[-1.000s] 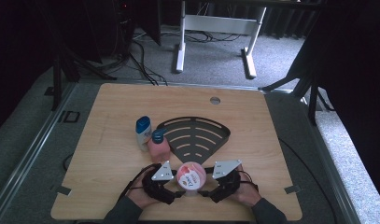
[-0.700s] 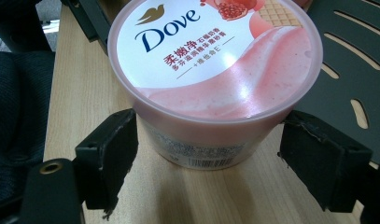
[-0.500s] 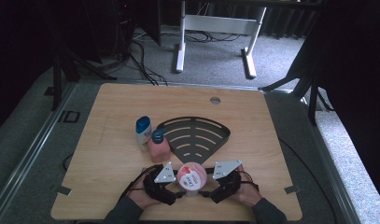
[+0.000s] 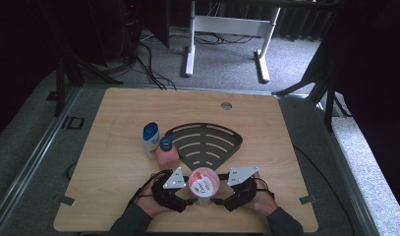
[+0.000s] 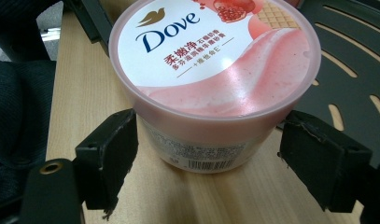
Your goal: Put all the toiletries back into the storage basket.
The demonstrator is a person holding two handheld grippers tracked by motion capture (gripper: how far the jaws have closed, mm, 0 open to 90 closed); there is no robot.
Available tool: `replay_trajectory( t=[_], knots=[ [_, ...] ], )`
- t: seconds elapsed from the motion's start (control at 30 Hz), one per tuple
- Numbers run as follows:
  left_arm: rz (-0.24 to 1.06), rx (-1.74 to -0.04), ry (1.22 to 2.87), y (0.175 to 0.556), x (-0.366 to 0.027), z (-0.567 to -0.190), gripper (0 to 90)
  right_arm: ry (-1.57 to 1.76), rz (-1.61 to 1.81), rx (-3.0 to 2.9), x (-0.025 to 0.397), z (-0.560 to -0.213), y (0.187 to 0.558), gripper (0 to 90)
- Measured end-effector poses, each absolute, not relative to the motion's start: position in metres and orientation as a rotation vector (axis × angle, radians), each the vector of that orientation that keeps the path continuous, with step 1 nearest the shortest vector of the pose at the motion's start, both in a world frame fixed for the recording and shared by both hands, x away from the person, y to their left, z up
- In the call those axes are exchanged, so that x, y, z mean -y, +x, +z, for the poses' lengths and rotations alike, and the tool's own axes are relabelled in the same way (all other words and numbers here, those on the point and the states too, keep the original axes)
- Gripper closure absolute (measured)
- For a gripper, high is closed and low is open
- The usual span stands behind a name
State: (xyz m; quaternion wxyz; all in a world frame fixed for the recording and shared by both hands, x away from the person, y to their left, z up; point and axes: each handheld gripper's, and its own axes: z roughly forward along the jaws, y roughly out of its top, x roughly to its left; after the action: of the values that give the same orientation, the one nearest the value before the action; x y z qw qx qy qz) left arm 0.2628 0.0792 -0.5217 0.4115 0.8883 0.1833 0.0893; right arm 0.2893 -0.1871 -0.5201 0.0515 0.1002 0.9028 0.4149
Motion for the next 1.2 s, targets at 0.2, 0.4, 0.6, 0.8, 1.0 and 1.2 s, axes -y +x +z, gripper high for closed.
replay_trajectory(
  t=[0.2, 0.4, 0.6, 0.8, 1.0, 1.2],
  knots=[
    [0.241, -0.454, 2.240, 0.267, -0.077, -0.519, 25.6, 0.302, 1.257, -2.739, 0.188, -0.519, 0.293, 19.4],
    [0.257, -0.453, 2.237, 0.272, -0.076, -0.516, 25.6, 0.312, 1.257, -2.722, 0.189, -0.516, 0.298, 18.9],
    [0.275, -0.451, 2.246, 0.280, -0.072, -0.515, 25.6, 0.308, 1.237, -2.718, 0.190, -0.515, 0.307, 18.8],
    [0.279, -0.464, 2.235, 0.287, -0.071, -0.515, 25.6, 0.304, 1.237, -2.711, 0.191, -0.514, 0.313, 18.9],
    [0.294, -0.481, 2.235, 0.294, -0.069, -0.518, 25.6, 0.287, 1.200, -2.714, 0.190, -0.513, 0.322, 18.9],
    [0.316, -0.495, 2.233, 0.298, -0.067, -0.518, 25.6, 0.292, 1.199, -2.717, 0.190, -0.514, 0.331, 18.9]
  ],
)
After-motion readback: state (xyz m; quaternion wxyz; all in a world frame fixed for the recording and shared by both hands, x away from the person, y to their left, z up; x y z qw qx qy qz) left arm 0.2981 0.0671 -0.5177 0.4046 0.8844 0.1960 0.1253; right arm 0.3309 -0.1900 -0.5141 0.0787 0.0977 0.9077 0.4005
